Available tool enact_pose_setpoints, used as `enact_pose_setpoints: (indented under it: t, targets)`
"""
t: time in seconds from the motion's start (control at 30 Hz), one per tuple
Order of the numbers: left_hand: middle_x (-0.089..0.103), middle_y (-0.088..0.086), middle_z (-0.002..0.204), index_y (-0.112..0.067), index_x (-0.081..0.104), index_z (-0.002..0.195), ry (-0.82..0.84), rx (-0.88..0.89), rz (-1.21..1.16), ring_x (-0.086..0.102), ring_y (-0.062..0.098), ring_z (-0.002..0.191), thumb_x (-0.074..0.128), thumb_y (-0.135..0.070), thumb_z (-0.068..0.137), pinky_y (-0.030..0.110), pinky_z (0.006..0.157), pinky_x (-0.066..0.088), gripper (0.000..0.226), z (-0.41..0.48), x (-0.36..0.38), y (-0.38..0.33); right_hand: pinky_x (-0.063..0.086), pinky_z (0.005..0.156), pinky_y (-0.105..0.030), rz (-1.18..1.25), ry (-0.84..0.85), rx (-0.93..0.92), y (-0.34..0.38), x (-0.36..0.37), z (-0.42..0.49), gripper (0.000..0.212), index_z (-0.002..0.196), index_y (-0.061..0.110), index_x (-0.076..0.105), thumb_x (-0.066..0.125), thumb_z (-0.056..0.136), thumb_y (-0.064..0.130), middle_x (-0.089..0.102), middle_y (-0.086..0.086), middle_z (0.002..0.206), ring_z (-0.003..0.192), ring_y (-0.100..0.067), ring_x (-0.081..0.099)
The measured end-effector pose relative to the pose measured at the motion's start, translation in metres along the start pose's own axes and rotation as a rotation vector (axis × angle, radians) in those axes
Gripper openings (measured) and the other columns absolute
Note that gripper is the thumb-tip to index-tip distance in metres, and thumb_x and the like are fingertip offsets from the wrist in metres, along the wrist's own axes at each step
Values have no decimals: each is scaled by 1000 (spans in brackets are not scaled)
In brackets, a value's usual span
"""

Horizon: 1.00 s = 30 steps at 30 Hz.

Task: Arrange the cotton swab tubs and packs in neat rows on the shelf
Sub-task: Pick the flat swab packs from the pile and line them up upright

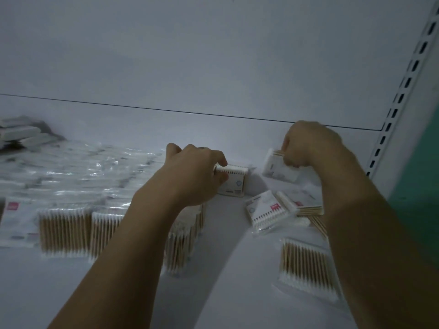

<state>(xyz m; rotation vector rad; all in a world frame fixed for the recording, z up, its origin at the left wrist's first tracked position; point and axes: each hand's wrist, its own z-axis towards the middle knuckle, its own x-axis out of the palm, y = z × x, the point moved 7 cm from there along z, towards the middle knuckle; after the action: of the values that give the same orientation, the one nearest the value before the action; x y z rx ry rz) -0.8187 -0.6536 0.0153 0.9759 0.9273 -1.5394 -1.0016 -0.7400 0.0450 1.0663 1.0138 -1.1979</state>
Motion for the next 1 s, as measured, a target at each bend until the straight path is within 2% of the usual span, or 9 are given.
enact_pose_setpoints:
  t: [0.17, 0.23, 0.3, 0.37, 0.47, 0.6, 0.73, 0.87, 1.0]
  targets:
    - [47, -5, 145, -30, 30, 147, -90, 1, -95, 45, 18, 129, 56, -49, 93, 41, 109, 20, 63, 3, -5, -2, 41, 73, -26, 148, -18, -238, 23, -41, -24, 22, 99, 25, 68, 70, 83, 10, 62, -1, 99, 89, -22, 57]
    - [40, -5, 150, -31, 21, 151, -129, 12, -262, 47, 15, 129, 64, -46, 88, 41, 111, 27, 78, 2, -9, -6, 49, 66, -28, 209, 75, -335, 42, -33, -36, 23, 90, 31, 65, 72, 82, 10, 67, -1, 97, 82, -20, 63]
    - [44, -5, 147, -31, 22, 151, -132, 24, -407, 52, 13, 122, 69, -40, 85, 31, 101, 40, 82, 2, -12, -11, 57, 68, -33, 256, 140, -405, 57, -25, -41, 25, 88, 34, 67, 75, 80, 12, 69, 0, 92, 81, -20, 67]
    - [57, -3, 133, -28, 37, 146, -146, 18, -424, 56, 13, 107, 71, -32, 86, 20, 85, 44, 69, 2, -14, -11, 59, 74, -38, 350, 136, -464, 65, -26, -43, 23, 92, 31, 70, 78, 78, 15, 71, 3, 87, 80, -19, 68]
    - [63, -11, 94, -27, 61, 115, -265, -52, -493, 59, 4, 74, 70, -25, 87, 8, 58, 45, 29, 1, -21, 3, 53, 72, -32, 578, 33, -524, 69, -36, -41, 28, 97, 29, 69, 81, 76, 15, 68, 9, 91, 81, -10, 65]
    - [67, -6, 92, -18, 63, 97, -405, -196, -806, 69, 10, 74, 71, -26, 88, 25, 60, 59, 15, 0, -23, 27, 55, 76, -31, 810, -1, -481, 61, -30, -28, 54, 118, 26, 61, 85, 71, 15, 64, 7, 106, 90, -13, 66]
    - [66, 3, 97, -10, 61, 100, -380, -254, -1035, 72, 12, 76, 70, -20, 88, 27, 59, 59, 17, 1, -22, 33, 61, 72, -36, 934, -49, -489, 63, -28, -23, 39, 106, 23, 69, 83, 73, 8, 66, 3, 99, 86, -20, 68]
    - [69, -11, 101, -22, 66, 102, -343, -226, -680, 65, 2, 81, 70, -37, 87, 20, 68, 53, 21, 2, -25, 38, 61, 65, -34, 956, -57, -496, 63, -23, -21, 34, 95, 21, 70, 82, 70, 1, 68, 0, 97, 84, -20, 68]
    - [63, -14, 98, -27, 67, 117, -284, -168, -414, 58, 2, 82, 63, -45, 88, 23, 75, 45, 35, 1, -29, 35, 58, 69, -31, 558, -141, -431, 56, -14, -11, 32, 93, 21, 66, 81, 69, 5, 66, 1, 99, 80, -14, 63]
